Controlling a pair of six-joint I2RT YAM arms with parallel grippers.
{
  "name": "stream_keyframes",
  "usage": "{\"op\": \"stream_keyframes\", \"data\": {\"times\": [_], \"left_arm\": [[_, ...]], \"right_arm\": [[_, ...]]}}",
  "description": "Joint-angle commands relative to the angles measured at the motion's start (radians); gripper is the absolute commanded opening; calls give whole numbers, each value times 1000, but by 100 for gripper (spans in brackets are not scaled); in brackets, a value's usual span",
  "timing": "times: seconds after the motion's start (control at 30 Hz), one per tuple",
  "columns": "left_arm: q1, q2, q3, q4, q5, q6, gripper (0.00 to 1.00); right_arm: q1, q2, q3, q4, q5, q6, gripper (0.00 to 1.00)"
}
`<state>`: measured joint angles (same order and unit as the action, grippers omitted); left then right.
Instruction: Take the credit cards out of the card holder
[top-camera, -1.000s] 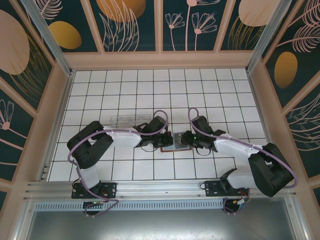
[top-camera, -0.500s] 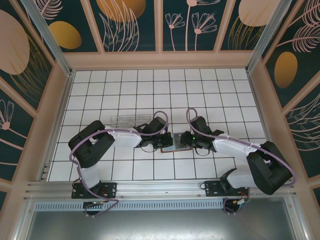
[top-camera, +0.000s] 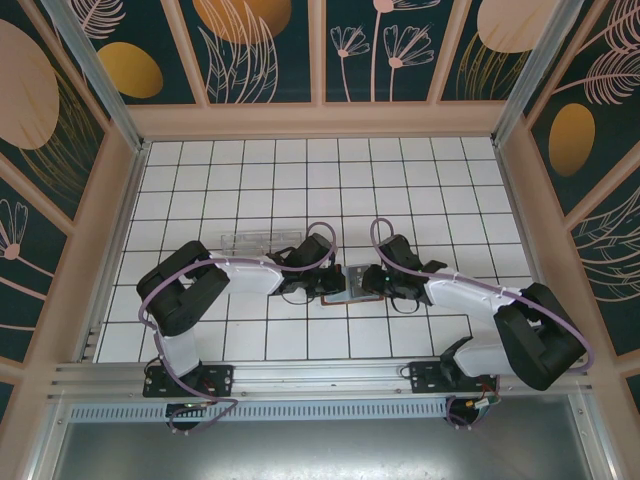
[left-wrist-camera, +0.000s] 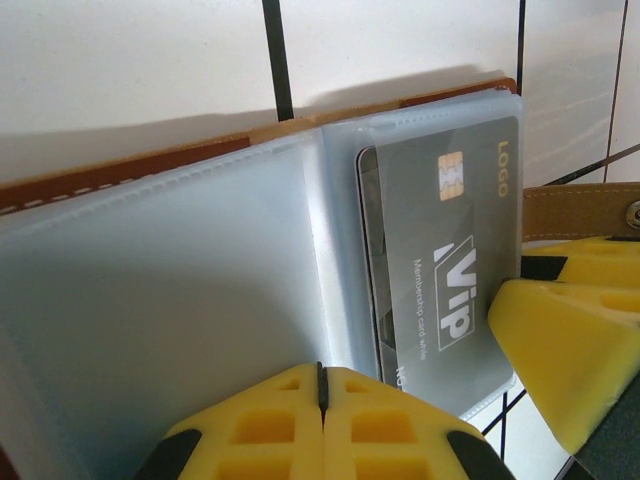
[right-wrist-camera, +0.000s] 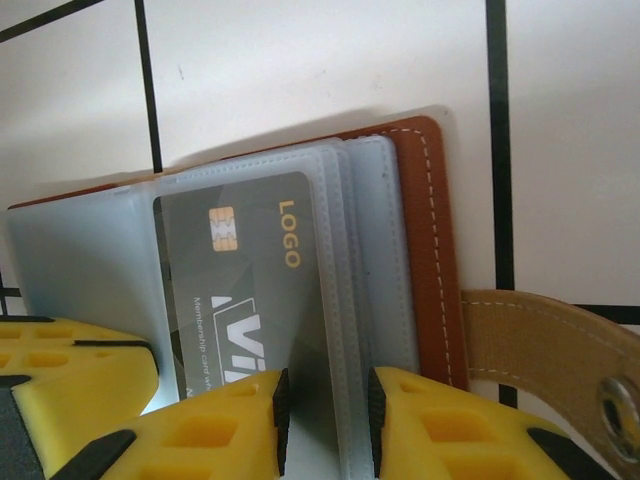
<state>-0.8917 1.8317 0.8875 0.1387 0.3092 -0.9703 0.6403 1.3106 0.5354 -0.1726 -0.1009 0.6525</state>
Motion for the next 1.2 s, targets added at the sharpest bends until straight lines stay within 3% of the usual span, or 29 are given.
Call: {"op": "stream_keyframes", "data": {"times": [0.0, 0.33, 1.17], "left_arm": [[4, 8, -13, 10, 9, 2, 0], [4, 7, -16, 12, 13, 4, 0], [4, 9, -13, 17, 19, 1, 0]], "right_arm": [[13, -6, 29, -2, 6, -7, 30], [19, -51, 43, -48, 80, -5, 30], [38, 25, 18, 25, 25, 2, 30]]}}
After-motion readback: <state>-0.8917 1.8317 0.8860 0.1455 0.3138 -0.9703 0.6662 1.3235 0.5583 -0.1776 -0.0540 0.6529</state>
